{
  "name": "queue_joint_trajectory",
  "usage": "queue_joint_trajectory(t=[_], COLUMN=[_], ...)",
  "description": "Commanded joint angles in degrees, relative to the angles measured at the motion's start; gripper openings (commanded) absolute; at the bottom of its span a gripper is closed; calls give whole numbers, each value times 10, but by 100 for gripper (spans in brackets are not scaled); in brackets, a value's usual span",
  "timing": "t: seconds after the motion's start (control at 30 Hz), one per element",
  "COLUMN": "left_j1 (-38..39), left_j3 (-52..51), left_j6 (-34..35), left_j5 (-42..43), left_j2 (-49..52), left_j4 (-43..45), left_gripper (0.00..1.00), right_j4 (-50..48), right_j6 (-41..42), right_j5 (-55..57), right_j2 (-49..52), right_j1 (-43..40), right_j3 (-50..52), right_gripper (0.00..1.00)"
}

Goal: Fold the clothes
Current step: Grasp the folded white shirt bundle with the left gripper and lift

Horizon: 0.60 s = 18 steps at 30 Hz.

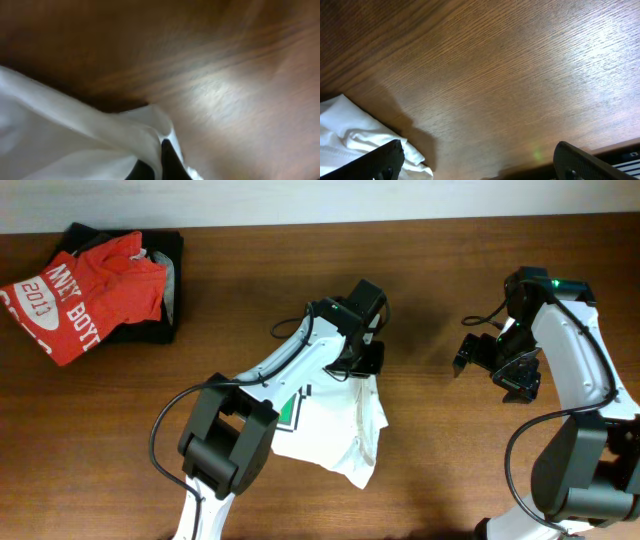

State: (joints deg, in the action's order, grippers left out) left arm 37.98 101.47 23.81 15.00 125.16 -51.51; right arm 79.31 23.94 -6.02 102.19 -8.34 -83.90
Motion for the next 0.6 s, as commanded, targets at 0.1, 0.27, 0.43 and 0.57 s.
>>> queue_joint_trajectory(t=[0.1,0.27,0.43,0.57], left_j1=[0,0,-4,-16], left_j3=[6,80,175,155], left_j6=[5,-23,-50,-50], left_j5=[3,50,95,2], left_j2=[6,4,4,5], left_j4=[76,13,-119,-291], left_gripper=[71,84,84,25], right_j4=[1,1,1,1], right_j6=[1,1,1,1], right_j5=[5,5,5,5], right_j2=[-2,-2,-2,-2], right_j1=[-3,-3,-3,-3], right_j3=[-6,-6,-6,-6], right_gripper=[99,99,99,99])
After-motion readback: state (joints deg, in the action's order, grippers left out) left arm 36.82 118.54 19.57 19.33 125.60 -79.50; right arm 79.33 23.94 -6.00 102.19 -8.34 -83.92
